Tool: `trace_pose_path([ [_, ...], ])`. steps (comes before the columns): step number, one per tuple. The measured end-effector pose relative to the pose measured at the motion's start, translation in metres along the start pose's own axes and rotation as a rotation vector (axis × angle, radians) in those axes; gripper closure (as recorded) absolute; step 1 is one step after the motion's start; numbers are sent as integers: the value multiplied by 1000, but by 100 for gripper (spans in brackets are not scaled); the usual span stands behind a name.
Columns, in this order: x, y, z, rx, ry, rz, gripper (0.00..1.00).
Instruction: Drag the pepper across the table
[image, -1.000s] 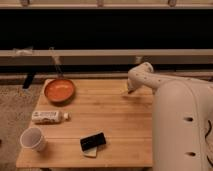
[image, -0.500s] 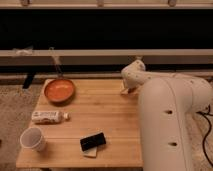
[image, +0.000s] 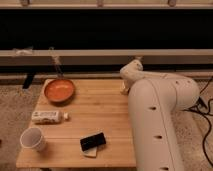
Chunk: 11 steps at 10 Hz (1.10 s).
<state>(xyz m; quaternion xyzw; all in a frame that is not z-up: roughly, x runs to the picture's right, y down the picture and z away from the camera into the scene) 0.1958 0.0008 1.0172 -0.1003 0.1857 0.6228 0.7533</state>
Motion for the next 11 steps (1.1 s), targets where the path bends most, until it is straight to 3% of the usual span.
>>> trace_pose_path([
  [6,0,3,-6,1,1,-9,93],
  [8,1,1,-6,-9,2,2,95],
  [11,26,-21,-7,-89,24,63,95],
])
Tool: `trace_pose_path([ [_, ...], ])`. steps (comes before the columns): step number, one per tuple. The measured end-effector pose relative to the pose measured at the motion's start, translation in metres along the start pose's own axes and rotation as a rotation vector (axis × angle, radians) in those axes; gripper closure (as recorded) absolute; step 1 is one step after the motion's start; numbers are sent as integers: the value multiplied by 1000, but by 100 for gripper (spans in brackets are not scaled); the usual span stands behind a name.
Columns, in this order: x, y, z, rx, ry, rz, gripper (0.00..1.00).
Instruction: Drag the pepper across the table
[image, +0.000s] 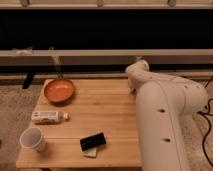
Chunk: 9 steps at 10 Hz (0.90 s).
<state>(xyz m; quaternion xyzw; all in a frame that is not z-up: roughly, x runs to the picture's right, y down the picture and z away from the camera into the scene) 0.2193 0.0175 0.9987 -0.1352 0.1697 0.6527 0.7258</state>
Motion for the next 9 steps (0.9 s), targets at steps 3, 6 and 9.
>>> trace_pose_path([
  [3,32,4,-15,-49,0,-30,95],
  [6,70,5,-37,-65,9,-113,95],
  [9,108,11,-51,-56,53,-226,95],
])
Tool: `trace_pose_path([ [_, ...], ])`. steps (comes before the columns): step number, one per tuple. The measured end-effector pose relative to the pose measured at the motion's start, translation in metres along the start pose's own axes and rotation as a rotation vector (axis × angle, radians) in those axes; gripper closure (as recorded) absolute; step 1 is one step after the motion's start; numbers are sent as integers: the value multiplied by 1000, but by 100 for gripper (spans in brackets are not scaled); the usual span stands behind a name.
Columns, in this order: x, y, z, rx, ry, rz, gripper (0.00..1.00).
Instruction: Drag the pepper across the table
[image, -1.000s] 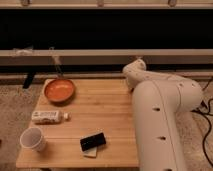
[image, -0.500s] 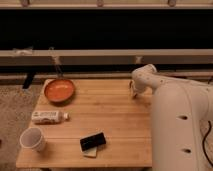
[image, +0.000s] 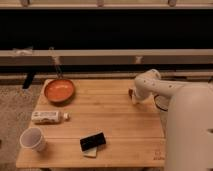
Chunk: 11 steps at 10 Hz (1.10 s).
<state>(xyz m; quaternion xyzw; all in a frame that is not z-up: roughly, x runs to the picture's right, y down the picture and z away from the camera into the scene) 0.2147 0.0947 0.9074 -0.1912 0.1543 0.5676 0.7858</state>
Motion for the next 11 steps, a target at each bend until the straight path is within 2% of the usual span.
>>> trace_pose_path([
  [4,46,8,-11,19,56,-94,95],
  [11,172,6,-36,5,117,-173,95],
])
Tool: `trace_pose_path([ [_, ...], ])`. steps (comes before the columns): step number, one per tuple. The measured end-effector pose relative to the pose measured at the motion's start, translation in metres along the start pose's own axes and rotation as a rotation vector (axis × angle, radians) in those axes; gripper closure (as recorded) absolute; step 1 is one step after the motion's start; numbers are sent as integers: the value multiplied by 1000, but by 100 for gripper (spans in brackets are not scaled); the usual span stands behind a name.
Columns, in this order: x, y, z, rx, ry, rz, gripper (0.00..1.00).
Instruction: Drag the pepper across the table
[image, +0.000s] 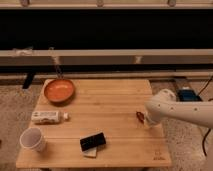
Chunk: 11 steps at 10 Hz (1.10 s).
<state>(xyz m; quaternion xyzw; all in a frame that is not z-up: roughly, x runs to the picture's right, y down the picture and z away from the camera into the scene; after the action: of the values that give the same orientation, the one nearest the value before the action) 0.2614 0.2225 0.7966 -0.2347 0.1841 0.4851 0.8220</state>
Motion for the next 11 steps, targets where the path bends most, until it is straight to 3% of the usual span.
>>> trace_pose_path([
  [1,10,7,-1,-8,2,-21,92],
  [6,85,69,-16,-88,9,-220,42],
  [8,104,78,-19,-107,8,-268,23],
  [11,110,82,-23,-124,-20,-313,20],
])
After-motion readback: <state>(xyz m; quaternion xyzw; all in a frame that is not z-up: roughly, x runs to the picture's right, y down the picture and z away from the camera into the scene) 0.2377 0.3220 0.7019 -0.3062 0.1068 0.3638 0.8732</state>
